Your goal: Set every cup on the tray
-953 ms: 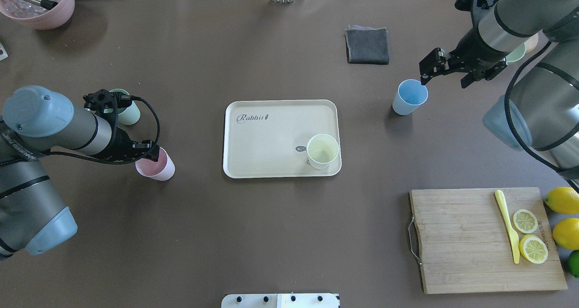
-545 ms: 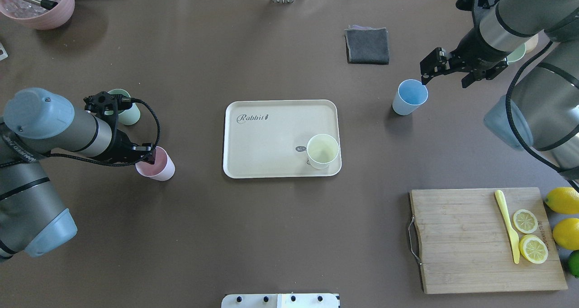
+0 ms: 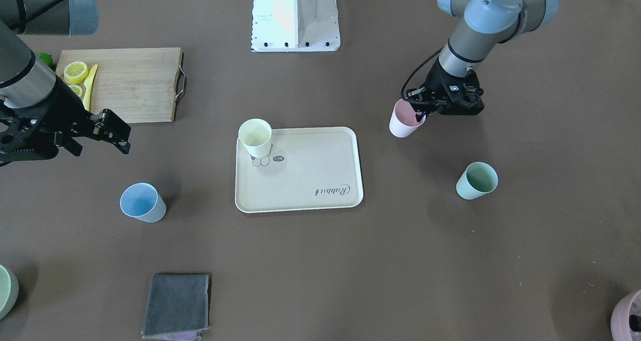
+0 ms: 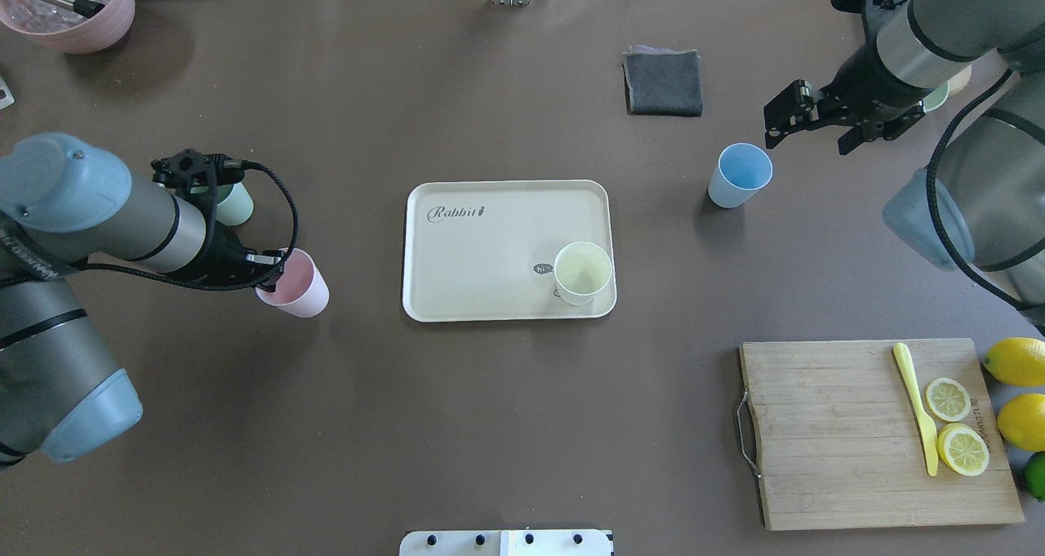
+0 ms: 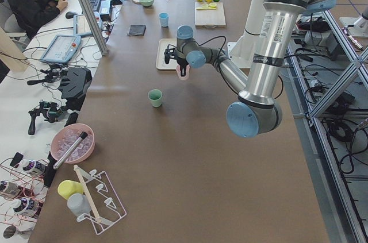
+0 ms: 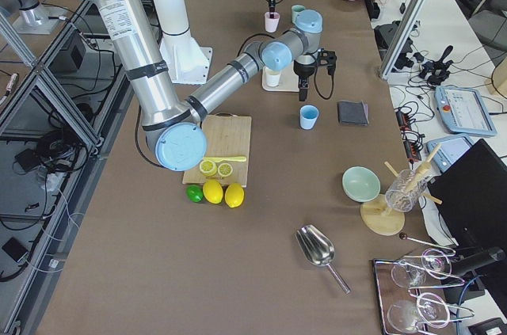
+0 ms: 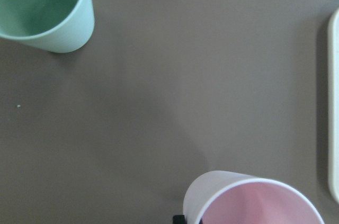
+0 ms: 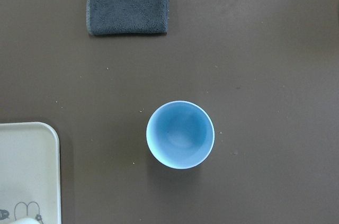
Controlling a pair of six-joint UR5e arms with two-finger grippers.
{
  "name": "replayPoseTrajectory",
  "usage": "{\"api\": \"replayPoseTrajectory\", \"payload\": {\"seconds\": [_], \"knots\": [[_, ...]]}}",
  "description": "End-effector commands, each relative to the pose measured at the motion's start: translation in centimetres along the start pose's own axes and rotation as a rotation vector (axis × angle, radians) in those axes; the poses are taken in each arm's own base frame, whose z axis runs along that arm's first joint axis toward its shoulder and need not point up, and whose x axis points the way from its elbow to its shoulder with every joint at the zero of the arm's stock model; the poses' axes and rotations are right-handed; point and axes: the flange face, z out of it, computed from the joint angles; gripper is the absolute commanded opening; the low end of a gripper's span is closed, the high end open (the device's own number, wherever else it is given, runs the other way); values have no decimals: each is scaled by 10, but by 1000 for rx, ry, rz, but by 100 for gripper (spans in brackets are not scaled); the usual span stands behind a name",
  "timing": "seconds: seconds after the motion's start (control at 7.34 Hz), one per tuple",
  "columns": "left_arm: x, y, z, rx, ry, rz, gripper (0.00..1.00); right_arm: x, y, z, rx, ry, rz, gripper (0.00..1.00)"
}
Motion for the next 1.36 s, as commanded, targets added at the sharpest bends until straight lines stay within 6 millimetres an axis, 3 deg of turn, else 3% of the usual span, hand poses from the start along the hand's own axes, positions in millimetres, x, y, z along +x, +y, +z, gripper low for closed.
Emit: {"api": "replayPoseTrajectory", "payload": {"seconds": [0.0, 0.14, 0.27, 0.41, 0.54, 0.82, 0.95, 1.09, 1.23], "knots": [[80, -17, -11, 22, -3, -80, 0, 0, 0, 0, 0, -2, -6, 100], [117, -21, 10, 34, -17, -94, 0, 1, -1, 2, -1, 2, -4, 100], [139, -19, 31, 32, -19, -92, 0, 2, -1, 3, -2, 6, -1, 100], [148, -24, 48, 31, -1, -103, 0, 1, -2, 3, -3, 5, -3, 100], [148, -13, 66, 29, 5, -83, 0, 1, -1, 4, -4, 5, -2, 100], [154, 2, 77, 38, -5, -66, 0, -1, -2, 3, -3, 3, -4, 100], [155, 2, 76, 38, -3, -65, 29, 0, -2, 4, -4, 4, -5, 100], [152, 3, 76, 38, -5, -63, 92, -3, -2, 2, -1, -1, -7, 100], [153, 4, 70, 42, 6, -60, 97, -3, -3, 1, -2, 1, -5, 100]]}}
